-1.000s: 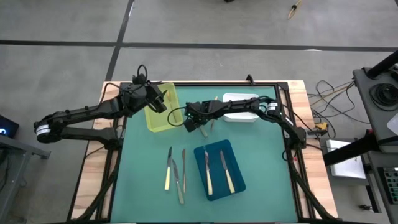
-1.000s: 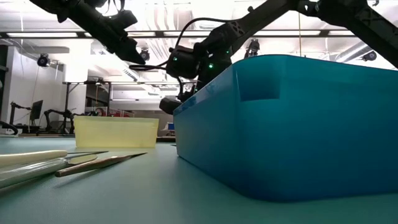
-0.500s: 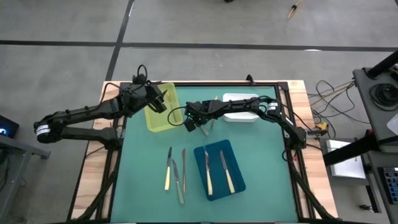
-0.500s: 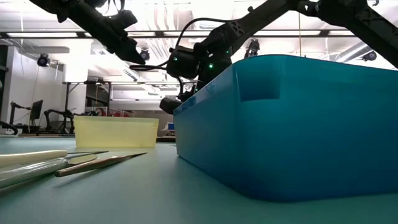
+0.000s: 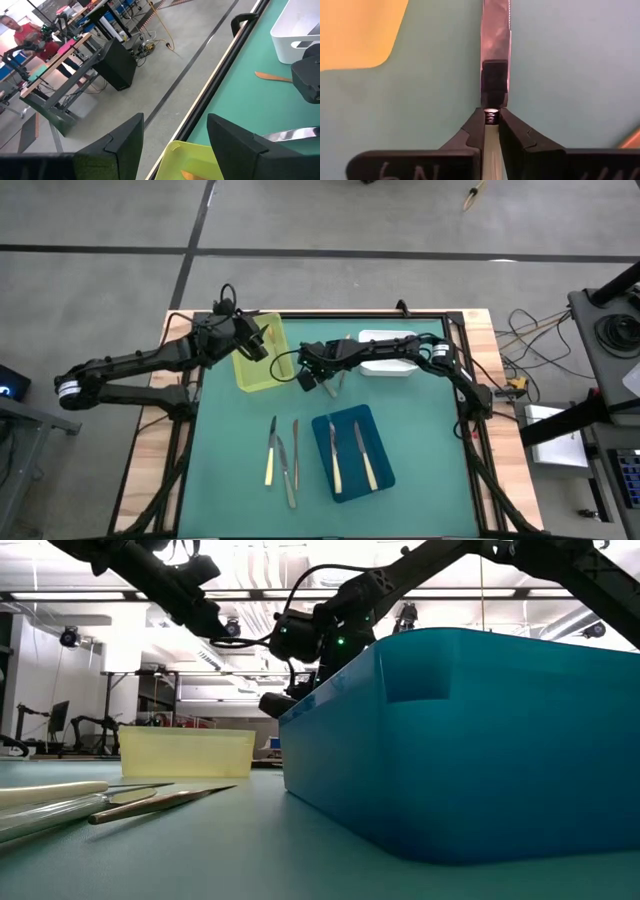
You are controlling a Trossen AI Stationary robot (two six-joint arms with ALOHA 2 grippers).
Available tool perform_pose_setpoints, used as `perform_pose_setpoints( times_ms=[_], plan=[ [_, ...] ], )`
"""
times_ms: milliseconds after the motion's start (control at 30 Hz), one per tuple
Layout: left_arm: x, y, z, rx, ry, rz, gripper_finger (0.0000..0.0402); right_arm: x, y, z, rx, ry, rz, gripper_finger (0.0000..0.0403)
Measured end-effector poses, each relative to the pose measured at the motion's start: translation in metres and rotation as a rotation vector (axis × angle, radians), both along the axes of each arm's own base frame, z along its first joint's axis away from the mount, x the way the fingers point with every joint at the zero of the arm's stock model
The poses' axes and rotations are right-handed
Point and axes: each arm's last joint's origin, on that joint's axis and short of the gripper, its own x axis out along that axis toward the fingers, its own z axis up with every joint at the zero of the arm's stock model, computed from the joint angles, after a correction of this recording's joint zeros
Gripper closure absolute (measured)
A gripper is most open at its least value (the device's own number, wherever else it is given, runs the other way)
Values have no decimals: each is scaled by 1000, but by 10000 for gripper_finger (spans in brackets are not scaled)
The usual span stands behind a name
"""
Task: Sort silverware by color (type)
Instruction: Put the top green knife into the white bin
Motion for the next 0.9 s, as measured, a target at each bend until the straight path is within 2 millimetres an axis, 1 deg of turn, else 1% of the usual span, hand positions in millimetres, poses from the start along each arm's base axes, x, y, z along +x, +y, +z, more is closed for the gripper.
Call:
perform_pose_setpoints(
  times_ms=[67, 133, 267, 400, 500, 633, 800, 900],
  plan=[
    [-1, 0, 1, 1, -3, 0, 202, -1, -2, 1, -2, -1, -2, 379],
    [-1, -1, 2, 3, -7, 0, 202, -1, -4, 2, -7, -3, -3, 388],
    [-3, -1, 3, 7, -17, 0, 202, -3, -7, 10, -15, -16, -5, 399],
    [-4, -2, 5, 9, -23, 0, 202, -6, -9, 18, -19, -23, -7, 399],
    [-5, -2, 4, 9, -23, -1, 202, -6, -9, 19, -19, -19, 2, 398],
    [-6, -3, 4, 11, -25, -1, 202, -6, -7, 18, 8, -18, 84, 396],
    [-7, -3, 4, 11, -27, -1, 202, -8, -5, 18, -9, 25, 173, 393],
    [-9, -4, 5, 14, -32, -1, 202, -13, -6, 17, 39, 59, 187, 378]
  ],
)
